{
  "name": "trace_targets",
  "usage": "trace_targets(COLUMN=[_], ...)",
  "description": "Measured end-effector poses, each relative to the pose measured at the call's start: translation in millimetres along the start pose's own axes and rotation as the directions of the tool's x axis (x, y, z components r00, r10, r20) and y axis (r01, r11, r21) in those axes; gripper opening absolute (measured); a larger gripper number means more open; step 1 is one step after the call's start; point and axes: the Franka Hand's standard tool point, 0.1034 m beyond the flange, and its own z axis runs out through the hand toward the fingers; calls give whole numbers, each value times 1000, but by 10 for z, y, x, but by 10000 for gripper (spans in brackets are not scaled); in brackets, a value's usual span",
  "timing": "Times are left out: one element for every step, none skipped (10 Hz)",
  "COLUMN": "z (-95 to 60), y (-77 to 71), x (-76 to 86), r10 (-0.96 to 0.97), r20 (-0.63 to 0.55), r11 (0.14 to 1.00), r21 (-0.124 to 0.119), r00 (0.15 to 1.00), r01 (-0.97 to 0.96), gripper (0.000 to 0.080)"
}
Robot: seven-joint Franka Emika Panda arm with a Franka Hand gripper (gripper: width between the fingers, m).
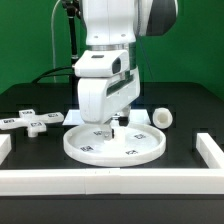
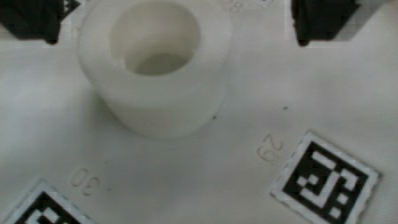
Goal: Assemble round table
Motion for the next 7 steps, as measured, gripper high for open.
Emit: trace_targets(z=[30,46,57,69,78,78,78], y=[-8,-13,-14,-17,-18,-18,-18], x=[-22,-38,-53,-64,-71,-71,-70], r10=[4,6,9,11,12,12,12], r20=[2,3,4,4,5,5,5], r11=[1000,1000,1000,1000,1000,1000,1000], r21=[4,7,9,11,13,13,13], r00=[1000,1000,1000,1000,1000,1000,1000], r01=[-4,-6,-9,-11,-12,-12,-12], gripper=[649,649,649,649,515,402,402])
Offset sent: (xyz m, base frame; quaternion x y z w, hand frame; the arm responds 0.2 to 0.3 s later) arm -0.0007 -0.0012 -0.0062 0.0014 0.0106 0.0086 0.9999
